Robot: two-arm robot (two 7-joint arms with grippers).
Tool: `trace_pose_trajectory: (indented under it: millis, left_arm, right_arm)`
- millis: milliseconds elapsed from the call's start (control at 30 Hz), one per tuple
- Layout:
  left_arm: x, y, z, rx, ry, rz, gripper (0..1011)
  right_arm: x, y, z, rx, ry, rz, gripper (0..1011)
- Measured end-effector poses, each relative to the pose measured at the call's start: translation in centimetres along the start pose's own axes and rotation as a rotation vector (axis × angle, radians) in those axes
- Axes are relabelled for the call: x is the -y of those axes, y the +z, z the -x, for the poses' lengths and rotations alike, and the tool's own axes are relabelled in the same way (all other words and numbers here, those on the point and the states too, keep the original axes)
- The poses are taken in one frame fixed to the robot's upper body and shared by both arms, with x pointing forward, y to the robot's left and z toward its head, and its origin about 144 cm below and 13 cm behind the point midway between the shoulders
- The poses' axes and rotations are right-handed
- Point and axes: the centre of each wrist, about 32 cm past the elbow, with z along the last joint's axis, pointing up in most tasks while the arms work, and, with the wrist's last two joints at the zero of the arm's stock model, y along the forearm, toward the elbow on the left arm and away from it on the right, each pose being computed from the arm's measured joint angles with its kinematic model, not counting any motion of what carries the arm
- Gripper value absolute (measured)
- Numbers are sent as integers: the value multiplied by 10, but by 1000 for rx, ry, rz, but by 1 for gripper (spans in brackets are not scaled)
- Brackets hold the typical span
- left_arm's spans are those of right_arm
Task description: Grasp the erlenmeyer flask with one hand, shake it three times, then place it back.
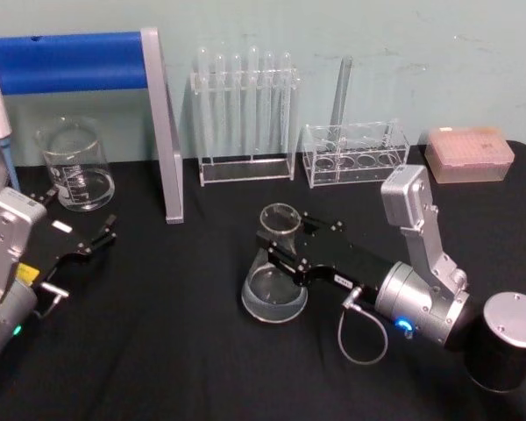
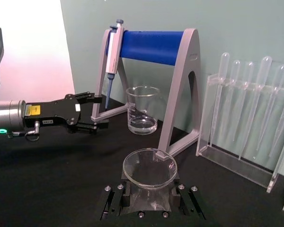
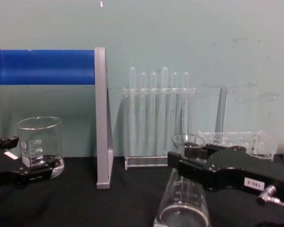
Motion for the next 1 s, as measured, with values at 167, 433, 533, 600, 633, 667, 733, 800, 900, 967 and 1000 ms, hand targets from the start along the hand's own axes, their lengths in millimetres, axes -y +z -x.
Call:
trace_pose_trajectory:
  millis: [167, 433, 533, 600, 633, 667, 733, 800, 900, 967, 1000]
  left_arm:
    - [0, 0, 0, 0, 0, 0, 1001]
    - [0, 0, 0, 0, 0, 0, 1001]
    - [0, 0, 0, 0, 0, 0, 1001]
    - [0, 0, 0, 0, 0, 0, 1001]
    - [0, 0, 0, 0, 0, 0, 1001]
    - [0, 0, 0, 0, 0, 0, 1001]
    - [0, 0, 0, 0, 0, 0, 1001]
    - [0, 0, 0, 0, 0, 0, 1001]
    - [0, 0, 0, 0, 0, 0, 1001]
    - [0, 0, 0, 0, 0, 0, 1001]
    - [0, 0, 0, 0, 0, 0, 1001]
  right_arm:
    - [0, -5, 3, -13, 3, 11, 453]
    - [1, -9, 6, -25, 5, 25, 456]
    - [1, -11, 7, -30, 4, 31, 453]
    - [1, -11, 7, -32, 3, 33, 456]
    - [1, -11, 7, -32, 3, 33, 456]
    - [2, -12, 8, -33, 2, 34, 453]
    - [2, -12, 9, -32, 0, 36, 453]
    - [2, -12, 9, -32, 0, 36, 456]
    - [2, -11, 9, -32, 0, 36, 456]
    - [2, -11, 8, -32, 0, 36, 456]
    - [2, -11, 8, -32, 0, 36, 456]
